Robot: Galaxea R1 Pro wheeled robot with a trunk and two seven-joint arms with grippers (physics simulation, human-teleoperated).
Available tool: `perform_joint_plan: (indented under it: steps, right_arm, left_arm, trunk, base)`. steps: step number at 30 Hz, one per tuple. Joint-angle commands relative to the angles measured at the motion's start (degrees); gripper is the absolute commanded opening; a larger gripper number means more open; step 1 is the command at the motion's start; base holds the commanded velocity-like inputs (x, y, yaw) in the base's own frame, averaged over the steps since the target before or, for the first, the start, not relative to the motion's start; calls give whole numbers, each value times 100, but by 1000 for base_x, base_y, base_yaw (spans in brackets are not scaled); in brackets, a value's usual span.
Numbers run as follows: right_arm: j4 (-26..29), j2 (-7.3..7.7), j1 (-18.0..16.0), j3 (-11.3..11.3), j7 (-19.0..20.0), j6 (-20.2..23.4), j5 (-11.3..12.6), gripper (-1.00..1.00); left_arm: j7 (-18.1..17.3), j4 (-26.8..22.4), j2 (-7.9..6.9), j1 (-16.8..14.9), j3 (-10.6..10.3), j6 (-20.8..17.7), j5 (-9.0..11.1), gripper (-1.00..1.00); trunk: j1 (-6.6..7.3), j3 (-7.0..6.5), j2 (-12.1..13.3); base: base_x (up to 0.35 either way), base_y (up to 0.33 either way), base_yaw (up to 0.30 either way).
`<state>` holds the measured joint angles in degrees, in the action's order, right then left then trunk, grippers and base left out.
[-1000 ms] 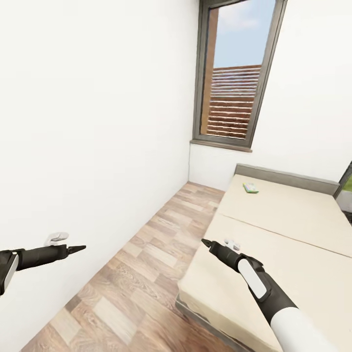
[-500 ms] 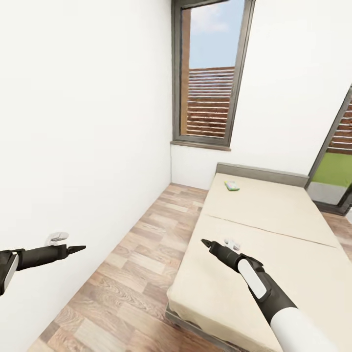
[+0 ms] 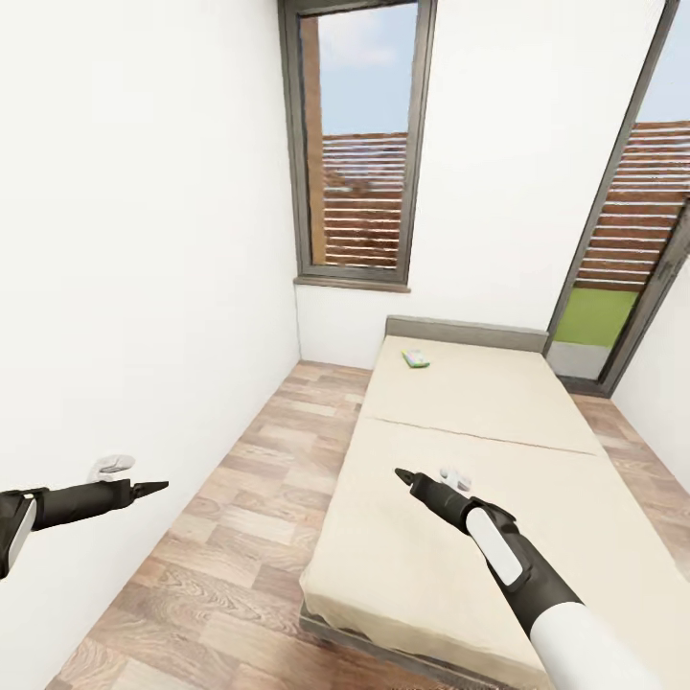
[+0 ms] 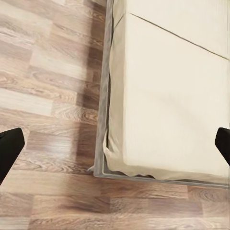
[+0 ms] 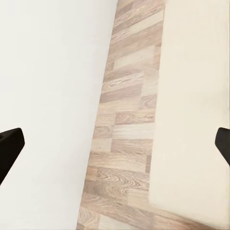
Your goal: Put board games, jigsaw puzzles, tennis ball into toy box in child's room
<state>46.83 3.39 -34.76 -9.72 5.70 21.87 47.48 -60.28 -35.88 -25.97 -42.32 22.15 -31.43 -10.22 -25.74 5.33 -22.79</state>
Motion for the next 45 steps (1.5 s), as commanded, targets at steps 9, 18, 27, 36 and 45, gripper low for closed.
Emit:
perform_joint_plan:
  steps: [9,18,27,36,45]
  right_arm:
    - [-6,4,-7,-11,2,18,16,100]
    - [-6,4,-5,-12,-7,11,22,100]
    - [-6,4,-5,-12,-3,15,24,100]
    - [-7,4,-5,-12,-10,11,24,100]
    - [-8,4,-7,-12,-13,10,24,100]
  left_arm:
    - [-45,13,4,-5,30,-46,-48,100]
    - [-45,20,4,-8,27,-30,-48,100]
    - [-45,20,18,-6,28,-6,-50,100]
    - [-45,20,40,-4,28,-4,-50,100]
    - [-47,20,46,-4,27,34,-50,100]
  trunk:
    - [-4,13,-13]
    - [-4,13,-13]
    - [-4,13,-13]
    - [-4,13,-13]
    - [-4,13,-13]
  base:
    - [77,228,-283]
    - [104,267,-240]
    - [186,248,-72]
    - [233,228,-249]
    - [223,217,-277]
